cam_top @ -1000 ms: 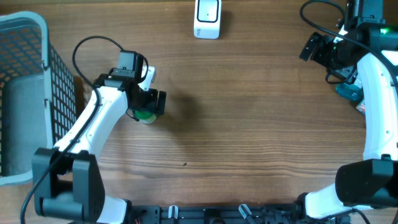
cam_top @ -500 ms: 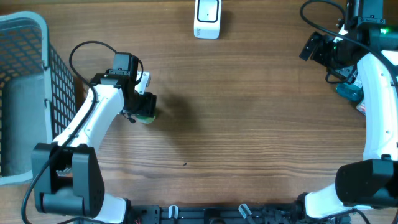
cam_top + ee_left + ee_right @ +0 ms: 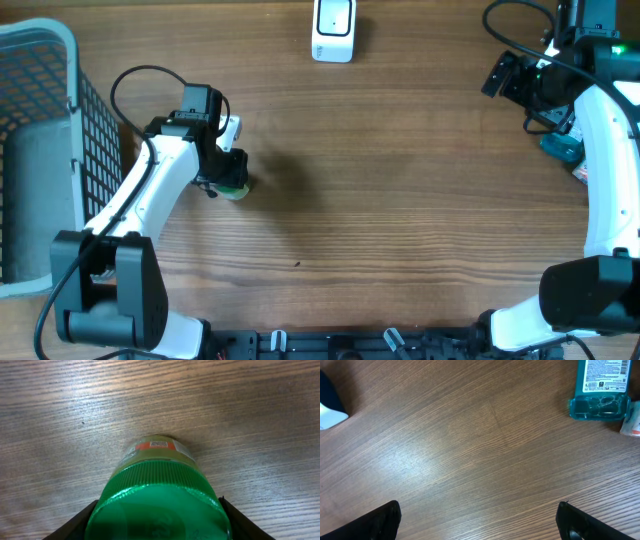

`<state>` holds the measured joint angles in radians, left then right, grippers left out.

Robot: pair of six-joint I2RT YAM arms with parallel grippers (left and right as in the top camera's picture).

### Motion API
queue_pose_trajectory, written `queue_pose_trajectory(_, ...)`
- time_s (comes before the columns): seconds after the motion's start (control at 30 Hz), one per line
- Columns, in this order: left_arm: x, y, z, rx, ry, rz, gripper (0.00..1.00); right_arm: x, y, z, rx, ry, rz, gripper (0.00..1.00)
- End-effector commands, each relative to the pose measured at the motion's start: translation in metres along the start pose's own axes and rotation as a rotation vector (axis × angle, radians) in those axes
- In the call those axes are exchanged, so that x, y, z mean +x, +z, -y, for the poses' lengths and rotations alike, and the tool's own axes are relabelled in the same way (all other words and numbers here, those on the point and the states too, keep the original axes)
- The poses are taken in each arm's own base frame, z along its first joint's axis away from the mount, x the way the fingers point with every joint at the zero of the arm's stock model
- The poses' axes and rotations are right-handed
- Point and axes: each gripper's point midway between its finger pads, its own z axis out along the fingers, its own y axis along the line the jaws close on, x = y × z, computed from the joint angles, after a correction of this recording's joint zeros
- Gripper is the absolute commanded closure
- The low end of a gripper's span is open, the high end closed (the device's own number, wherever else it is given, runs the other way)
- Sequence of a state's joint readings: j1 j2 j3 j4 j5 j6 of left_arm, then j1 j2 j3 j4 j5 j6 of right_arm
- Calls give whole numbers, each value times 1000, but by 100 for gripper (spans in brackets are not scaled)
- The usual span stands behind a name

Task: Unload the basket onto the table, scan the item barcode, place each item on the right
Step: 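Carry the jar right toward the table centre with the left gripper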

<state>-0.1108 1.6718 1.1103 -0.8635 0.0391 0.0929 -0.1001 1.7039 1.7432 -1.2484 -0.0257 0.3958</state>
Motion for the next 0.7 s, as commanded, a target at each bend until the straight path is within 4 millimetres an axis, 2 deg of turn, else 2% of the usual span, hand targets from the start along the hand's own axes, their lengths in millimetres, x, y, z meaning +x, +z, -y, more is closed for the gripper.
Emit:
queue_pose_trajectory(0.0, 2, -1, 10, 55, -5, -22, 42, 1, 6, -2, -9, -12, -18, 0)
queue_pose_trajectory(0.2, -11, -12, 33, 82, -41, 11, 43, 1, 6, -2, -8, -12, -17, 0)
queue_pose_trajectory(0.33, -21, -16, 62, 102, -112, 43, 45, 1, 6, -2, -8, -12, -17, 0)
queue_pose_trajectory(0.67, -45, -22, 138, 226, -500, 143, 47, 2, 6, -3, -12, -12, -19, 0)
